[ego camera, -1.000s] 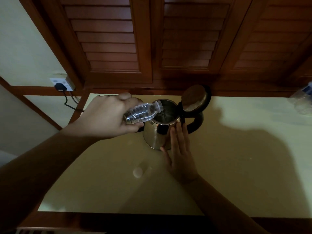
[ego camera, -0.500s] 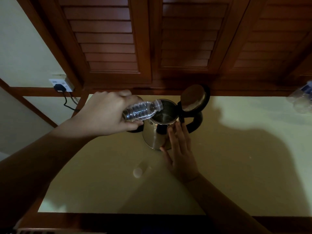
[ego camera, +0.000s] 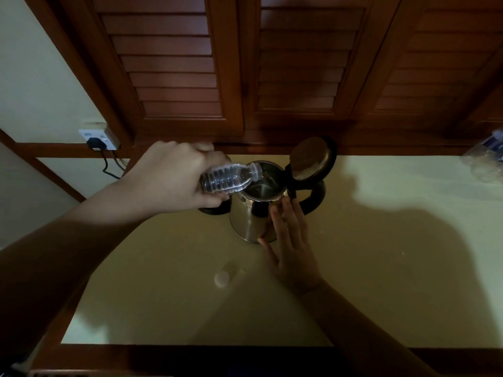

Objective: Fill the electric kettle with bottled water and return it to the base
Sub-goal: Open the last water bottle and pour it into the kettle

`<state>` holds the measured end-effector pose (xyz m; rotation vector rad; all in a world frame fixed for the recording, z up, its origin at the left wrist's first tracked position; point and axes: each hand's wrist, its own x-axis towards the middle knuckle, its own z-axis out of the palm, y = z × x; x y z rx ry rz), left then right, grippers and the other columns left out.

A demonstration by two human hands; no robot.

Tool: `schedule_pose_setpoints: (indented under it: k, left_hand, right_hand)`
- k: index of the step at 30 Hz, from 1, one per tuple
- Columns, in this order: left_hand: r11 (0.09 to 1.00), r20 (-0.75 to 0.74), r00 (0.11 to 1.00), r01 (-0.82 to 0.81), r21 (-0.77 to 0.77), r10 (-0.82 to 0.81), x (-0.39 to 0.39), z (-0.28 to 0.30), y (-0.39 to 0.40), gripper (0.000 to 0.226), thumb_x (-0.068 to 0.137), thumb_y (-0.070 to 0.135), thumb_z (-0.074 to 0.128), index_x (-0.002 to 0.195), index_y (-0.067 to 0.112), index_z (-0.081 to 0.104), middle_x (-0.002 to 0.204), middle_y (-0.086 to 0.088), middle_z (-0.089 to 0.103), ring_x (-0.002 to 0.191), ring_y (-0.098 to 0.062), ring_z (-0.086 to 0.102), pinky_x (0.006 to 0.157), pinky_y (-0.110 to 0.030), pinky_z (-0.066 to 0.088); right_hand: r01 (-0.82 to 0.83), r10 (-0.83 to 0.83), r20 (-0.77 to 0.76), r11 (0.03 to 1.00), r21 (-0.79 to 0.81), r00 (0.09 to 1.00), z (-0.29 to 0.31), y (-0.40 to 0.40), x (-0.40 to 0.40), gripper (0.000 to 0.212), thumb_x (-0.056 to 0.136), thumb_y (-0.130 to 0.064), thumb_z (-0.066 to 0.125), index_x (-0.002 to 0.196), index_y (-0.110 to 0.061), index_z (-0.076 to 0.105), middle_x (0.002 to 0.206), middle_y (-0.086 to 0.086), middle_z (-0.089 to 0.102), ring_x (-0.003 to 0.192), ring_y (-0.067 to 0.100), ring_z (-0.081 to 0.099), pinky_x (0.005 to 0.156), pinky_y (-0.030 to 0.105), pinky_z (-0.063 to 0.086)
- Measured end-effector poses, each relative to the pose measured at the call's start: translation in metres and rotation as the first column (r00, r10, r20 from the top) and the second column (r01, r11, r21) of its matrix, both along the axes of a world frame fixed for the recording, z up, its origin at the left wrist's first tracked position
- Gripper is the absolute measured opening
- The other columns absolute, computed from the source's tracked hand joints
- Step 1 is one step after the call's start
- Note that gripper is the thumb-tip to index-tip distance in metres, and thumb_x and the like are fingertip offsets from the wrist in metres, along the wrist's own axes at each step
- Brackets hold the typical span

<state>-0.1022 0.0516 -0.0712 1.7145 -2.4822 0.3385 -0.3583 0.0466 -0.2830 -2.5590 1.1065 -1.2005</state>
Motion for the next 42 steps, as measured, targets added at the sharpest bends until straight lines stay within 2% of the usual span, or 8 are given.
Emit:
schedule_pose_setpoints:
  k: [7, 12, 15, 21, 25, 29, 39, 42]
  left_hand:
    - [1.0, 0.044, 0.999, -0.005, 0.011, 0.005, 0.0, 0.004, -0.002, 0.07, 0.068, 0.079, 0.045, 0.125, 0.043, 0.063, 0.098, 0.015, 0.062, 0.08, -0.019, 0.07, 0.059, -0.028, 0.046]
    - [1.0, 0.069, 0.997, -0.025, 0.01, 0.024, -0.001, 0.005, -0.002, 0.066, 0.069, 0.073, 0.059, 0.127, 0.043, 0.063, 0.101, 0.015, 0.062, 0.079, -0.019, 0.07, 0.061, -0.029, 0.048]
    - [0.999, 0.094, 0.995, -0.043, 0.005, 0.043, -0.002, 0.007, -0.002, 0.066, 0.069, 0.071, 0.063, 0.129, 0.044, 0.062, 0.103, 0.015, 0.061, 0.08, -0.019, 0.07, 0.062, -0.03, 0.051]
    - [0.998, 0.112, 0.992, -0.06, -0.012, 0.061, -0.004, 0.011, -0.003, 0.066, 0.068, 0.065, 0.076, 0.129, 0.044, 0.062, 0.105, 0.013, 0.06, 0.084, -0.019, 0.067, 0.061, -0.029, 0.045]
    - [0.997, 0.108, 0.991, -0.076, -0.003, 0.076, -0.005, 0.014, -0.004, 0.067, 0.065, 0.058, 0.081, 0.128, 0.045, 0.064, 0.109, 0.01, 0.06, 0.1, -0.022, 0.064, 0.076, -0.038, 0.051]
    - [0.997, 0.1, 0.992, -0.076, -0.007, 0.077, -0.007, 0.018, -0.007, 0.069, 0.058, 0.049, 0.089, 0.124, 0.046, 0.068, 0.108, 0.008, 0.058, 0.103, -0.023, 0.057, 0.086, -0.043, 0.044]
    - [0.999, 0.16, 0.986, -0.038, -0.005, 0.038, -0.017, 0.026, -0.009, 0.067, 0.055, 0.045, 0.091, 0.119, 0.046, 0.07, 0.105, 0.007, 0.057, 0.099, -0.022, 0.054, 0.081, -0.039, 0.039]
    - [0.999, 0.114, 0.993, -0.028, -0.037, 0.032, -0.018, 0.029, -0.007, 0.066, 0.053, 0.041, 0.092, 0.116, 0.044, 0.073, 0.105, 0.006, 0.058, 0.097, -0.024, 0.054, 0.079, -0.039, 0.039]
  right_hand:
    - [-0.003, 0.002, -0.006, 1.0, -0.013, 1.0, 0.0, -0.001, -0.002, 0.089, 0.094, -0.016, 0.08, 0.162, -0.009, 0.024, 0.174, 0.013, 0.012, 0.164, 0.037, 0.008, 0.132, 0.048, 0.019]
    - [0.006, -0.006, -0.011, 1.0, -0.005, 1.0, 0.0, 0.0, -0.001, 0.092, 0.092, -0.016, 0.082, 0.162, -0.01, 0.023, 0.175, 0.012, 0.011, 0.163, 0.039, 0.011, 0.129, 0.054, 0.027]
    - [0.001, -0.001, -0.014, 1.0, -0.02, 1.0, 0.0, 0.0, -0.002, 0.088, 0.093, -0.016, 0.081, 0.161, -0.009, 0.025, 0.175, 0.011, 0.009, 0.163, 0.038, 0.01, 0.131, 0.048, 0.021]
    - [-0.003, 0.003, -0.007, 1.0, -0.015, 1.0, 0.0, 0.0, -0.002, 0.09, 0.092, -0.017, 0.082, 0.161, -0.01, 0.025, 0.174, 0.012, 0.012, 0.162, 0.04, 0.013, 0.131, 0.049, 0.023]
    - [-0.007, 0.007, -0.011, 1.0, -0.012, 1.0, 0.0, -0.001, -0.002, 0.091, 0.093, -0.018, 0.082, 0.162, -0.01, 0.024, 0.174, 0.013, 0.012, 0.161, 0.042, 0.016, 0.128, 0.055, 0.029]
    - [-0.015, 0.014, -0.005, 1.0, -0.024, 1.0, 0.0, -0.001, -0.002, 0.09, 0.093, -0.016, 0.082, 0.162, -0.011, 0.025, 0.176, 0.009, 0.009, 0.161, 0.042, 0.016, 0.13, 0.052, 0.026]
    - [-0.017, 0.017, 0.001, 1.0, -0.019, 1.0, 0.001, 0.0, -0.003, 0.087, 0.092, -0.016, 0.083, 0.16, -0.007, 0.029, 0.172, 0.016, 0.018, 0.16, 0.043, 0.019, 0.128, 0.054, 0.029]
    - [-0.022, 0.022, -0.002, 1.0, -0.016, 1.0, 0.001, 0.0, -0.004, 0.086, 0.094, -0.016, 0.081, 0.161, -0.008, 0.028, 0.173, 0.014, 0.016, 0.161, 0.043, 0.019, 0.126, 0.056, 0.032]
